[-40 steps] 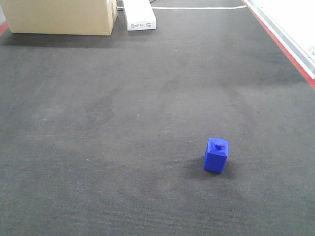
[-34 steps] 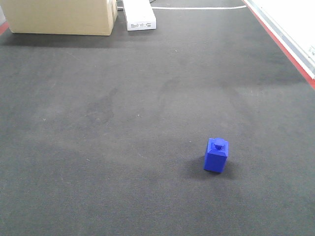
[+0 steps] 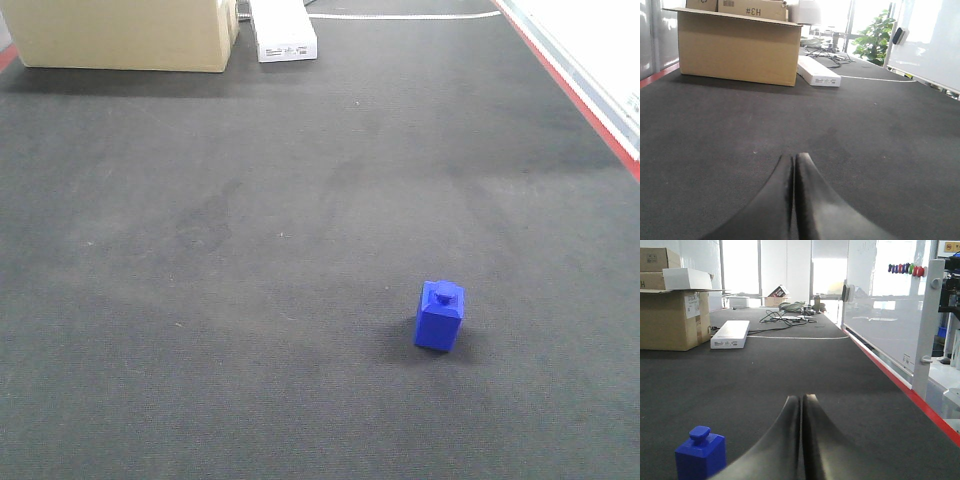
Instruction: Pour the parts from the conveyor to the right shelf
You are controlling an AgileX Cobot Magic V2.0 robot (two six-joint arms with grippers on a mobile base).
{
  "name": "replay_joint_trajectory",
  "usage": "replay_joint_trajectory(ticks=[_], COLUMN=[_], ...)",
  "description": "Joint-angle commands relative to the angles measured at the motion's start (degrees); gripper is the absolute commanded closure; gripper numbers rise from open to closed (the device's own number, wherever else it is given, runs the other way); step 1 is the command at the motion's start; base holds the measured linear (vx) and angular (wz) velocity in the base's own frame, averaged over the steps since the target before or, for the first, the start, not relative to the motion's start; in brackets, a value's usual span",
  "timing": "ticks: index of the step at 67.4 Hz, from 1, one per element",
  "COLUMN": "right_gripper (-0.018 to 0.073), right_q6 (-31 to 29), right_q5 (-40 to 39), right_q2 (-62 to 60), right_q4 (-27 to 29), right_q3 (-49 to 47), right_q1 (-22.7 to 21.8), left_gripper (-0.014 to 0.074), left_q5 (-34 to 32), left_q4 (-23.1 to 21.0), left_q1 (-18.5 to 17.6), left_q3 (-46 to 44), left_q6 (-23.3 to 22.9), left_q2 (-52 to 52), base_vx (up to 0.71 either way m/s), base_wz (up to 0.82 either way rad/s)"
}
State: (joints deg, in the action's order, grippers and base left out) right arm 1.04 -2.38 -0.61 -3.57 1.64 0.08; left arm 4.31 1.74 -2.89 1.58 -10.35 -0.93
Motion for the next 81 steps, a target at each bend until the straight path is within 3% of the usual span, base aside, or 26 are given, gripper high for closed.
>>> replay_joint_trajectory(ticks=[1, 21, 41, 53, 67, 81], right_gripper=[0.0568, 0.0568, 0.0568, 0.0568, 0.0568, 0.0568], right_q6=[-0.27, -0.27, -0.24, -0.24, 0.42, 0.63], right_q5=[-4.37, -4.45, -10.04, -6.23, -5.12, 3.86], right_q2=[-0.53, -0.53, -0.53, 1.38, 12.27, 24.00], right_q4=[-0.36, -0.36, -0.24, -0.44, -0.24, -0.20], right_q3=[0.99, 0.99, -1.20, -7.60, -17.48, -26.03], right_q1=[-0.01, -0.01, -0.01, -0.01, -0.01, -0.01], left_gripper=[0.0603, 0.0603, 0.0603, 0.0603, 0.0603, 0.0603], left_q5=[-4.31, -4.31, -4.31, -4.31, -4.31, -4.31], left_q4=[-0.49, -0.49, -0.49, -0.49, -0.49, -0.49], left_q1=[-0.16, -0.16, -0.16, -0.16, -0.16, -0.16], left_q3=[1.23, 1.23, 1.23, 1.23, 1.23, 1.23], left_q6=[-0.25, -0.25, -0.25, -0.25, -0.25, -0.25], left_q2=[-0.41, -0.41, -0.41, -0.41, -0.41, -0.41], base_vx=[0.00, 0.00, 0.00, 0.00, 0.00, 0.00], base_wz=[0.00, 0.00, 0.00, 0.00, 0.00, 0.00])
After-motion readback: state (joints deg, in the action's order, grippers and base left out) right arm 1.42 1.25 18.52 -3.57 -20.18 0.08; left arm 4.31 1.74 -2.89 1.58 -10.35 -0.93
